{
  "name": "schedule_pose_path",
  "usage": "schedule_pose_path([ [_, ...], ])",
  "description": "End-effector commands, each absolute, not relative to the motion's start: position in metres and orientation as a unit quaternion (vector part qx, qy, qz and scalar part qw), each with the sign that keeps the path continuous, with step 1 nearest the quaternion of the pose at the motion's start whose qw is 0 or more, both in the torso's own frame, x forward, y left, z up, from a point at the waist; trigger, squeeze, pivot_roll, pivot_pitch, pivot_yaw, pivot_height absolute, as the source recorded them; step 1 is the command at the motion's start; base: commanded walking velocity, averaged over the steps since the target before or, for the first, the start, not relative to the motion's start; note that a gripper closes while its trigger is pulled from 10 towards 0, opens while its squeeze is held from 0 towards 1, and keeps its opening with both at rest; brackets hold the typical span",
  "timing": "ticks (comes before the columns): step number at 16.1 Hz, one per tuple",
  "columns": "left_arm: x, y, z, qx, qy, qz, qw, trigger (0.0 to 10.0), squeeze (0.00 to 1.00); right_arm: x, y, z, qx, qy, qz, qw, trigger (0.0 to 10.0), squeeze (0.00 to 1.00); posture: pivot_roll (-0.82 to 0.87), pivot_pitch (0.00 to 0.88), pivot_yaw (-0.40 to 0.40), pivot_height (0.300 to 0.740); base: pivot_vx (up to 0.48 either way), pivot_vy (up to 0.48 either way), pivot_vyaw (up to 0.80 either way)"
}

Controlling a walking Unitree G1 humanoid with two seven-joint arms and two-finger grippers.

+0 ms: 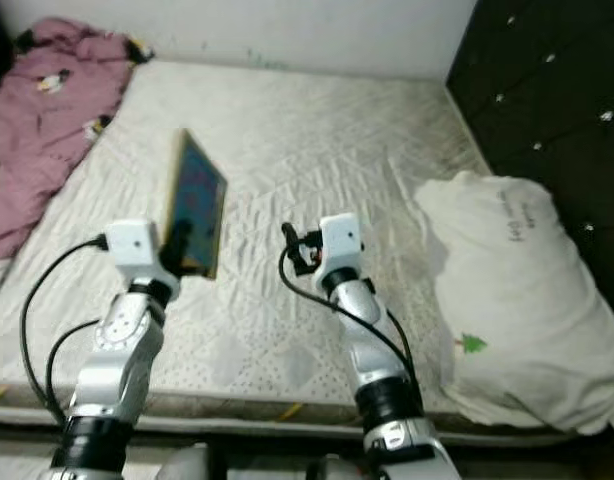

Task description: Clean up the room

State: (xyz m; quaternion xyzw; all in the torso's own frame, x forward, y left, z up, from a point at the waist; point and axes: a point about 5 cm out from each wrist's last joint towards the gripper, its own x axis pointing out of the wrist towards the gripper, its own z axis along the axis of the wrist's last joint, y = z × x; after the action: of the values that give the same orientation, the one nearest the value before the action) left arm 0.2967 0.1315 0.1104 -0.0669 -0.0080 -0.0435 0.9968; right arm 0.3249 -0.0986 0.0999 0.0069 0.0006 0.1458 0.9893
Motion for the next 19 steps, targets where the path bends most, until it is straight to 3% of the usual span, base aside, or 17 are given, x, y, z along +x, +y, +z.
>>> schedule_pose_path([
  [1,0.2983,0.1224,0.1188,-0.065,-0.025,-0.060,0.996,10.0,0.00,0.3262,-0.1033,0.1017,0.008,-0.002,0.138,0.990,10.0,0.00,0.00,0.038,-0.022,0.740,0.000,0.000,-0.43],
  [3,0.2982,0.1221,0.1189,-0.067,-0.026,-0.061,0.996,10.0,0.00,0.3264,-0.1038,0.1017,0.010,-0.001,0.137,0.991,10.0,0.00,0.00,0.039,-0.022,0.740,0.000,-0.328,-0.80],
  [8,0.2985,0.1213,0.1192,-0.070,-0.025,-0.061,0.995,10.0,0.00,0.3269,-0.1039,0.1021,0.008,-0.002,0.137,0.991,10.0,0.00,0.00,0.039,-0.022,0.740,0.000,-0.084,0.00],
  [11,0.2984,0.1206,0.1194,-0.071,-0.026,-0.061,0.995,10.0,0.00,0.3271,-0.1041,0.1022,0.006,-0.001,0.138,0.990,10.0,0.00,0.00,0.041,-0.025,0.740,0.000,-0.404,0.00],
  [19,0.2987,0.1201,0.1194,-0.082,-0.027,-0.060,0.994,10.0,0.00,0.3275,-0.1043,0.1027,0.002,-0.001,0.139,0.990,10.0,0.00,-0.01,0.044,-0.030,0.740,0.000,0.000,0.00],
])
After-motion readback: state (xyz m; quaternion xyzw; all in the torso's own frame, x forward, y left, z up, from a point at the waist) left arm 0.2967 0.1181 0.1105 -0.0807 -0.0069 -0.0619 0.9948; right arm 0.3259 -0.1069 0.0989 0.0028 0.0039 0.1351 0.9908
